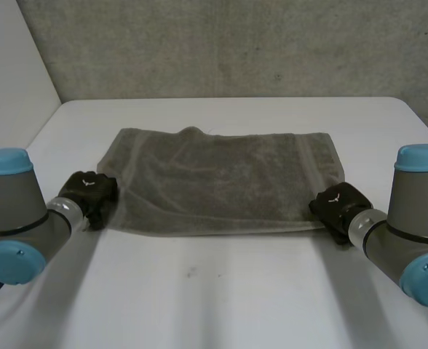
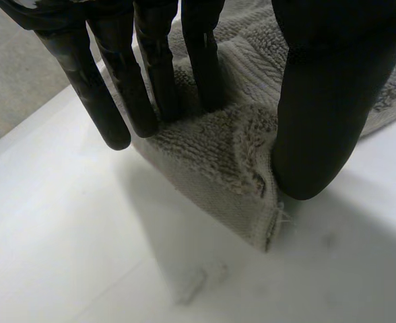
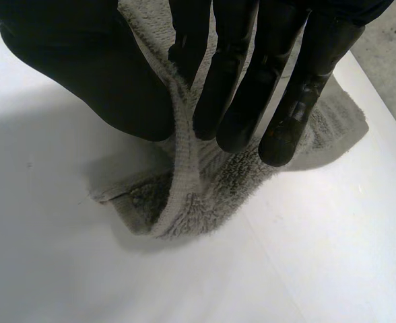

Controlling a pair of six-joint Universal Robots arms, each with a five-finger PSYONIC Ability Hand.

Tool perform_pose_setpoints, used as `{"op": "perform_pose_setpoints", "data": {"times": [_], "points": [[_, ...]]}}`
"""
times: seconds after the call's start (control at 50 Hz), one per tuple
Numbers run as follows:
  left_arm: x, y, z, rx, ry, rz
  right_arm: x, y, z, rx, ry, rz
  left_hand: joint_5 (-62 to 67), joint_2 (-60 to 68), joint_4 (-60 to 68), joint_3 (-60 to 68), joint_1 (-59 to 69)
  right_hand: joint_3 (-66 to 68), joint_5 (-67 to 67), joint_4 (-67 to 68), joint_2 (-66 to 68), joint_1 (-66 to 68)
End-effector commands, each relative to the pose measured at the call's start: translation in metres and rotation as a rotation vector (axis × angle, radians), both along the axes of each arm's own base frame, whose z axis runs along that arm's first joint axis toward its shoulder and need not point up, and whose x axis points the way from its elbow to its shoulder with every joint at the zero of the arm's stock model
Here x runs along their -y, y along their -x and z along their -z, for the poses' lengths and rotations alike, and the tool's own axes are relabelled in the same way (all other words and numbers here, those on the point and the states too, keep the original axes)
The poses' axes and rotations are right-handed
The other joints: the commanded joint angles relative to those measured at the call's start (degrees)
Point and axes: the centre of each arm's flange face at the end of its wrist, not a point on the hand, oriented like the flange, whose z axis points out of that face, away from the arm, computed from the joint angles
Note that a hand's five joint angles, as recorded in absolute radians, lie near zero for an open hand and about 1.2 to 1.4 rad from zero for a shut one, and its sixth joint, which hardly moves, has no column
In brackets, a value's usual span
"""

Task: Fold the towel.

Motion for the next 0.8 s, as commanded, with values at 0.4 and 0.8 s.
{"op": "perform_pose_setpoints", "data": {"times": [0.4, 0.8], "points": [[0.001, -0.001, -0.004, 0.003, 0.01, 0.003, 0.012, 0.007, -0.008, 0.013, 0.039, 0.036, 45.3, 45.3, 45.3, 45.3, 45.5, 11.9, 12.7, 11.5, 12.6, 24.9], [-0.104, -0.015, -0.115, 0.104, -0.045, 0.089, -0.046, 0.035, -0.088, -0.172, -0.203, -0.059, 45.3, 45.3, 45.3, 45.3, 45.5, 11.9, 12.7, 11.5, 12.6, 24.9]]}}
